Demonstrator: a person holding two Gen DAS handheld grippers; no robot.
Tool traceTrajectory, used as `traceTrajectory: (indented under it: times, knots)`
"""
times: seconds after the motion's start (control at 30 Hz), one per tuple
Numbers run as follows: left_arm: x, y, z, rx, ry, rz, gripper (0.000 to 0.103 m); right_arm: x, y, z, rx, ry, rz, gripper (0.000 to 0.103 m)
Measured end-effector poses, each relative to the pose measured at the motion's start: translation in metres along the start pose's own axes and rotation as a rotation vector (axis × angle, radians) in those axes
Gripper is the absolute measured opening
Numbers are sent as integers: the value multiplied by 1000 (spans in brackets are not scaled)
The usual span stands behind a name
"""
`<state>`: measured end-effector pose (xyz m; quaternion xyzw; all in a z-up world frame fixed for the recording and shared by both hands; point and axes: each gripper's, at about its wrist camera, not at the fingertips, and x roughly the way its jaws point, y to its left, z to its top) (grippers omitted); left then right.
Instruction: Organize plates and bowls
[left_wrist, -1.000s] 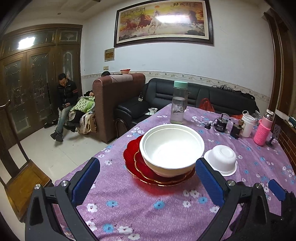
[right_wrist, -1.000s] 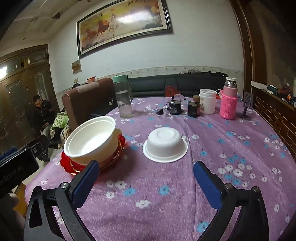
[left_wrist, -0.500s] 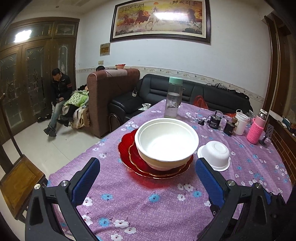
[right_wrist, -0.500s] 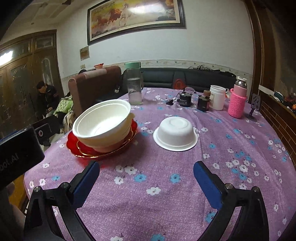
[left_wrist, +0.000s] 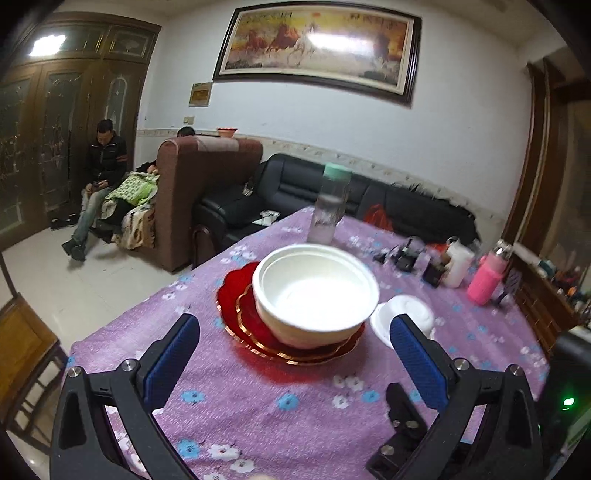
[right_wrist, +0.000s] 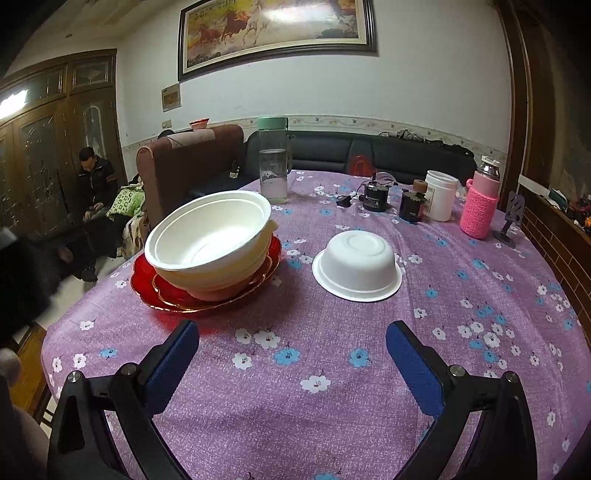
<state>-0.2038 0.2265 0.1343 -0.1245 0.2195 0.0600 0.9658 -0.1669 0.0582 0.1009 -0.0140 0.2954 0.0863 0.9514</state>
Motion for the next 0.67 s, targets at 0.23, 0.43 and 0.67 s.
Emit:
traceTrajectory:
  times: [0.23,0.43,0.67]
  knots:
    - [18,-7,9,69,38,-22,103,8,3,14,-13,-1,8,103]
    - [34,-2,14,58,79,11,103,17,12,21,-35,9,28,103]
    - [58,5,18,45,154,49,103,26,11,26,-11,22,58,103]
